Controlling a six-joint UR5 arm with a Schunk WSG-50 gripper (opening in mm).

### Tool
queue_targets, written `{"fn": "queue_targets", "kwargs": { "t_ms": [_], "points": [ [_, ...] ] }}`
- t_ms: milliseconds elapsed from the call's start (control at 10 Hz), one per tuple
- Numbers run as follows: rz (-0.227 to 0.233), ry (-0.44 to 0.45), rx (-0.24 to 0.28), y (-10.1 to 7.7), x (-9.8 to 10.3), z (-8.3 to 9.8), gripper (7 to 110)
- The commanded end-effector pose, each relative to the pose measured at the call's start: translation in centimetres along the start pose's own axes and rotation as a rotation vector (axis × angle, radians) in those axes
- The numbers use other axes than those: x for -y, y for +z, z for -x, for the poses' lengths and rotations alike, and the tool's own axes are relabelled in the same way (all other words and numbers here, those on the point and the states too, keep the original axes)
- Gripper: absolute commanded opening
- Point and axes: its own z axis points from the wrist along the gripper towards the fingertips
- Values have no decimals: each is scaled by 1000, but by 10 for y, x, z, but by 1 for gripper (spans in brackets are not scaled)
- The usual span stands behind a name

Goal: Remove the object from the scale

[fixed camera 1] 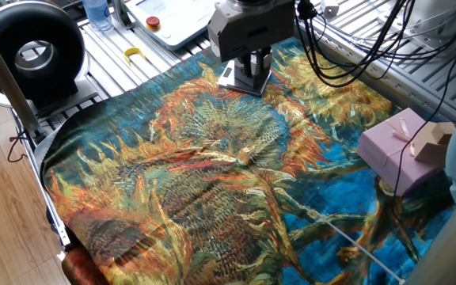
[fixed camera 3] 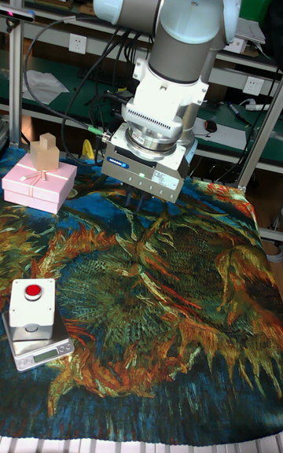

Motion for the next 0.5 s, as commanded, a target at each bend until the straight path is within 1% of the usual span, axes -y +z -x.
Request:
{"fn": "queue_targets", "kwargs": {
  "t_ms": [0, 400],
  "points": [
    [14, -49, 3, 0, -3, 1, 7],
    [13, -93, 38, 0, -3, 12, 7]
  ]
}}
